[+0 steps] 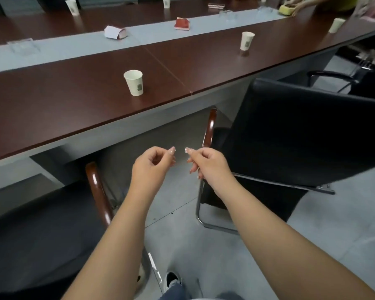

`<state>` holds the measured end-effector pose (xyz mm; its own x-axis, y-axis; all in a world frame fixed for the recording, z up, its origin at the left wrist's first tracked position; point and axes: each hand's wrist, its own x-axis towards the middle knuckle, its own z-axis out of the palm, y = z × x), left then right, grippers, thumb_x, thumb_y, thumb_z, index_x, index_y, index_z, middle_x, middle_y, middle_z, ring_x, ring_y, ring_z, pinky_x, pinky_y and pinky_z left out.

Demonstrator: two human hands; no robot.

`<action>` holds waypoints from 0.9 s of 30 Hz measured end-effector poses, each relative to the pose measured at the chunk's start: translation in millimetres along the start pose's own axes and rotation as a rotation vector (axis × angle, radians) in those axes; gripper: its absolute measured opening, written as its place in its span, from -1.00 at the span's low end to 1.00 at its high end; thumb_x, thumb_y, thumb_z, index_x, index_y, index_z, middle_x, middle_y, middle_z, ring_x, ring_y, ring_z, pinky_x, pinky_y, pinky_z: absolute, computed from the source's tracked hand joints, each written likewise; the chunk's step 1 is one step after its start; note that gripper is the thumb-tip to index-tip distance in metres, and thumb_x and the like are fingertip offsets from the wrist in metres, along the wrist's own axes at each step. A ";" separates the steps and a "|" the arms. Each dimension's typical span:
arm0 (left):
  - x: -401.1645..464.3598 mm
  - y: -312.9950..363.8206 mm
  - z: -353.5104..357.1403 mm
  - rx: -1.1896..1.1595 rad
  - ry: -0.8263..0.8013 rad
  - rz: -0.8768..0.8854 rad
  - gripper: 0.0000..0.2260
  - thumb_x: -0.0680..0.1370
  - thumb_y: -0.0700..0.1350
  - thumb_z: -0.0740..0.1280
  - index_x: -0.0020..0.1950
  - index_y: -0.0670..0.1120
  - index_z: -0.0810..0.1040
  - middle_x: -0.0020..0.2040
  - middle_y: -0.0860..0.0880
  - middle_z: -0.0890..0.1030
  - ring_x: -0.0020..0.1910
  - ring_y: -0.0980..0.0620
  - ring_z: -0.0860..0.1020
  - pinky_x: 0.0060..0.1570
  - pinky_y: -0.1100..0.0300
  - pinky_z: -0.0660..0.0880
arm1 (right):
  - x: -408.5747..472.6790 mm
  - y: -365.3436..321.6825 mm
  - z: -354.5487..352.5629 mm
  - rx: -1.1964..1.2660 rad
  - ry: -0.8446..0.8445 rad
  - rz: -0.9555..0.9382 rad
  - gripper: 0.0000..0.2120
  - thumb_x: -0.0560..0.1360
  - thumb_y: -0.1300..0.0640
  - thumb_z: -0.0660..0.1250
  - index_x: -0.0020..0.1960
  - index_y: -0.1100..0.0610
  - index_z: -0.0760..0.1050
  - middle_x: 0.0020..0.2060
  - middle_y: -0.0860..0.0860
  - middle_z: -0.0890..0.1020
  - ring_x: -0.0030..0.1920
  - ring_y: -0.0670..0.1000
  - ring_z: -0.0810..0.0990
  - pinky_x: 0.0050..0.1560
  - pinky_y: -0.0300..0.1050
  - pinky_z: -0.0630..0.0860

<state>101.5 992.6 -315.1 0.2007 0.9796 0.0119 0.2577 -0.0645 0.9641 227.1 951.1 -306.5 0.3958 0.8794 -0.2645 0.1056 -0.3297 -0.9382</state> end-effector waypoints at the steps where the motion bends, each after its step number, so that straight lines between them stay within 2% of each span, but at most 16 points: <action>1: 12.3 -4.8 -2.1 0.031 -0.006 0.000 -0.82 0.53 -0.05 0.31 -0.25 -0.07 0.55 -0.26 0.03 0.60 -0.20 0.10 0.56 -0.14 0.24 0.47 | 12.6 -1.8 4.6 -0.007 -0.004 0.008 -0.75 0.54 0.02 0.27 -0.28 0.08 0.48 -0.44 -0.02 0.50 -0.46 -0.15 0.42 -0.40 -0.31 0.37; 3: 31.4 -12.9 -4.0 0.054 -0.010 -0.015 -0.81 0.53 -0.05 0.33 -0.26 -0.07 0.55 -0.27 0.03 0.60 -0.20 0.05 0.56 -0.13 0.19 0.49 | 35.2 -4.0 11.5 -0.017 0.001 0.030 -0.74 0.54 0.01 0.27 -0.29 0.08 0.48 -0.44 -0.02 0.50 -0.44 -0.14 0.43 -0.40 -0.32 0.36; 9: 92.0 -28.8 -0.4 0.104 -0.030 -0.050 -0.82 0.53 -0.05 0.32 -0.25 -0.07 0.56 -0.29 0.07 0.59 -0.29 0.21 0.52 -0.18 0.33 0.45 | 106.8 -5.3 21.5 -0.015 0.036 0.089 -0.71 0.55 0.03 0.27 -0.33 0.09 0.47 -0.46 -0.02 0.49 -0.44 -0.12 0.44 -0.38 -0.31 0.38; 15: 161.9 -34.5 15.2 0.071 -0.017 -0.125 -0.81 0.53 -0.07 0.32 -0.27 -0.08 0.57 -0.28 0.02 0.61 -0.24 0.12 0.55 -0.13 0.29 0.45 | 186.1 -7.2 24.5 0.010 0.038 0.111 -0.70 0.54 0.04 0.27 -0.34 0.11 0.47 -0.48 -0.01 0.49 -0.44 -0.10 0.44 -0.31 -0.27 0.41; 20: 231.5 -39.8 40.3 -0.043 -0.062 -0.236 -0.78 0.55 -0.06 0.30 -0.28 -0.07 0.56 -0.27 -0.01 0.62 -0.29 0.15 0.53 -0.13 0.28 0.45 | 241.6 -7.6 18.6 0.048 0.141 0.148 -0.69 0.53 -0.02 0.28 -0.35 0.09 0.46 -0.49 -0.05 0.50 -0.42 -0.09 0.45 -0.19 -0.13 0.45; 23: 269.5 -47.3 62.7 -0.138 -0.106 -0.330 -0.80 0.56 -0.08 0.28 -0.24 -0.11 0.53 -0.27 -0.04 0.61 -0.40 0.21 0.54 -0.29 0.37 0.47 | 265.7 1.0 10.6 0.080 0.227 0.200 -0.69 0.52 -0.02 0.29 -0.35 0.08 0.46 -0.48 -0.05 0.51 -0.40 -0.08 0.47 -0.12 -0.06 0.48; 25: 296.7 -54.7 80.2 -0.163 -0.171 -0.367 -0.80 0.56 -0.08 0.28 -0.25 -0.11 0.51 -0.29 -0.04 0.61 -0.43 0.22 0.53 -0.33 0.37 0.45 | 283.1 5.6 6.5 0.118 0.296 0.235 -0.69 0.52 -0.01 0.30 -0.35 0.08 0.46 -0.45 -0.03 0.52 -0.37 -0.07 0.48 -0.13 -0.05 0.49; 27: 322.7 -66.0 99.8 -0.164 -0.270 -0.411 -0.79 0.56 -0.08 0.29 -0.26 -0.10 0.51 -0.29 -0.05 0.60 -0.39 0.16 0.54 -0.28 0.32 0.45 | 303.3 11.7 2.8 0.143 0.369 0.273 -0.69 0.52 -0.01 0.30 -0.35 0.09 0.46 -0.43 -0.01 0.53 -0.36 -0.06 0.49 -0.14 -0.06 0.49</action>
<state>243.6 1294.0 -401.4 0.3565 0.8325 -0.4242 0.2194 0.3667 0.9041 345.8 1214.9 -398.4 0.6918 0.5778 -0.4330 -0.1636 -0.4587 -0.8734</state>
